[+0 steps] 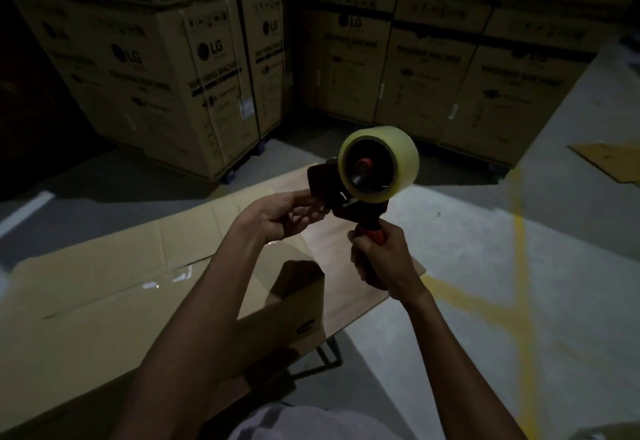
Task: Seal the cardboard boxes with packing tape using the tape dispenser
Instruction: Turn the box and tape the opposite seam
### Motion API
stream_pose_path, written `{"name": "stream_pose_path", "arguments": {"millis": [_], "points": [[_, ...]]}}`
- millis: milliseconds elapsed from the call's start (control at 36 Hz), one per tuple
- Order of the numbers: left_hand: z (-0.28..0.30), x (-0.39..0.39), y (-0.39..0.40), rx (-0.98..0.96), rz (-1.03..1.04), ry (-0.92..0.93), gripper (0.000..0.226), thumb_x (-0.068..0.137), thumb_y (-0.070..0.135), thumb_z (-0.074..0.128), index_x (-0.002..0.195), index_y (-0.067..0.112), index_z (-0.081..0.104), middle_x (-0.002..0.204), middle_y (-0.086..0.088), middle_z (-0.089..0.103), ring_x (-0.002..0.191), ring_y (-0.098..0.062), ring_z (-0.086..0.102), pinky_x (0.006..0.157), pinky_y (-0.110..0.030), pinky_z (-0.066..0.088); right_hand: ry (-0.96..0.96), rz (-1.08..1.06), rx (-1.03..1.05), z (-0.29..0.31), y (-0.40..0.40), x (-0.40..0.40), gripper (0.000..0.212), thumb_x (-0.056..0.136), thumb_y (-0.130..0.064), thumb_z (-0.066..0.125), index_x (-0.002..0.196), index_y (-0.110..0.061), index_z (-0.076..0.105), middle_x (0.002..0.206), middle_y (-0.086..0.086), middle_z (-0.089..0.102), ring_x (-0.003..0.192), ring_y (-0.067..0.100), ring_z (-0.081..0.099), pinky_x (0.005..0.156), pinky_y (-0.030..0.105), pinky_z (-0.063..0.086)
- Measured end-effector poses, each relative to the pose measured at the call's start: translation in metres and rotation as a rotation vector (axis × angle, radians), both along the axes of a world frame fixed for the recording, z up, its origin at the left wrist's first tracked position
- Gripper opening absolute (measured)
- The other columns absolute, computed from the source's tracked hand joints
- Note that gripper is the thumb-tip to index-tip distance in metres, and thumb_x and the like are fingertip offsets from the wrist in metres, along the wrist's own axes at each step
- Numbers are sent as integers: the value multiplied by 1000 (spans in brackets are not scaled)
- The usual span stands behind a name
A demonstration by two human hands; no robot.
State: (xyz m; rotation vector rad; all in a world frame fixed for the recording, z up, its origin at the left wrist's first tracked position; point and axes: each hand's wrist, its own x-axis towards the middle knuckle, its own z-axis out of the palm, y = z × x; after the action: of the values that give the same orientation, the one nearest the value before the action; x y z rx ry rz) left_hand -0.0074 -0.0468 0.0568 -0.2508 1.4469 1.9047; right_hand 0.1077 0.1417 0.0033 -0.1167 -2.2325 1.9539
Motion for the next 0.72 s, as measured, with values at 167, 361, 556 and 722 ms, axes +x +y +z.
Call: {"name": "stream_pose_path", "arguments": {"millis": [167,361,556,722], "points": [[8,-27,-20,-105,-4,82,14,99,10,62,96,0,70,68,-4,69,50,-5,62,42,-10,43,-7,-4,-15,-3,-12,-20,7,101,-9,64,95,-5,63,62,8,65,47,26,56,45,34,48],[14,-64,-37,-395,-26,379,17,98,12,64,88,2,74,75,-11,73,49,-6,57,45,-16,46,-52,16,0,-5,-32,-42,6,102,-19,66,106,-14,65,64,10,65,49,33,56,46,38,48],[0,-98,-41,-561,-75,555,14,92,5,67,81,7,74,65,-4,73,50,-7,57,47,-21,40,-76,-36,68,-13,-42,-60,15,101,-29,67,100,-15,64,64,7,66,50,31,61,49,41,52],[-6,-126,-39,-710,-60,595,15,92,9,69,77,7,68,81,-14,70,63,-17,52,52,-27,35,-117,-31,63,-5,-51,-80,33,102,-26,66,96,6,59,65,11,63,49,33,58,49,46,50]]}}
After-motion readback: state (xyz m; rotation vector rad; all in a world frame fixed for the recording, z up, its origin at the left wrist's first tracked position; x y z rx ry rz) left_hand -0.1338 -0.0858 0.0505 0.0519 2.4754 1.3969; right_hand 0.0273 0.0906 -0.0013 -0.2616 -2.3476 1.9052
